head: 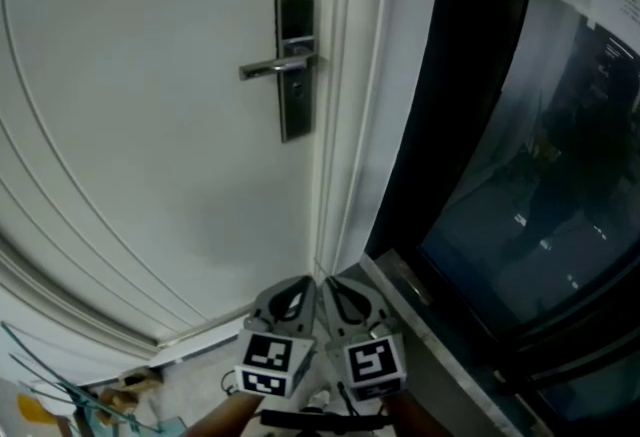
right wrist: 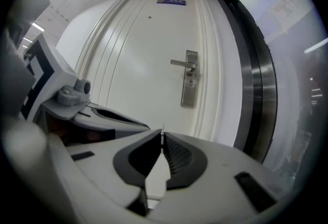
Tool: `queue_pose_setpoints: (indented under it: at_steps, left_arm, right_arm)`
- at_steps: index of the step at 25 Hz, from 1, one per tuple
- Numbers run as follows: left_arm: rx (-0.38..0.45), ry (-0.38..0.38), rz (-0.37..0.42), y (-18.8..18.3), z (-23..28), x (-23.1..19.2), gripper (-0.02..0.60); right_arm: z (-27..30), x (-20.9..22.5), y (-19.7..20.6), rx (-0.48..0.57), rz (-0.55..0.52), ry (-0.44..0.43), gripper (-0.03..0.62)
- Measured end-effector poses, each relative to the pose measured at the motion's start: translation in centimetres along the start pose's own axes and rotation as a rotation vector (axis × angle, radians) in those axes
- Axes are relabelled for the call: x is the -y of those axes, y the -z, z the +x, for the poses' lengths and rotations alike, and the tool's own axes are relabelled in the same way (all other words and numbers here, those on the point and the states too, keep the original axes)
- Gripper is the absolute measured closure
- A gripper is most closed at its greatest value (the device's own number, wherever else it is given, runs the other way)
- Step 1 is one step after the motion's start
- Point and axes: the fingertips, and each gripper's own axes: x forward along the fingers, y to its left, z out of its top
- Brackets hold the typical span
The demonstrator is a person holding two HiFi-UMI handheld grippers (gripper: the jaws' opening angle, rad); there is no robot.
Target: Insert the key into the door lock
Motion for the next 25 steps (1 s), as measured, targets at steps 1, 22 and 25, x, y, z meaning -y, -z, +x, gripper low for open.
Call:
queue_pose_setpoints:
  at_steps: [1,22,25]
  left_arm:
    - [0.002,-0.008,0.001,-0.2,0.4,0.1,0.571]
    - [0.072,-0.054,0.039,-5.5,5.0,-4.1,0.571]
    - [0.082,-0.043,0.038,-6.5,6.1,-5.5,0.570]
  right_arm:
    - [0.1,0.4,0.0,0.003,-0.016,-0.008,0.574]
    - [6.6,4.6,-6.0,0.094,-0.466,-0.013,0.573]
    - [8.4,4.9,-6.7,0.072,-0.510,-0.012,0.574]
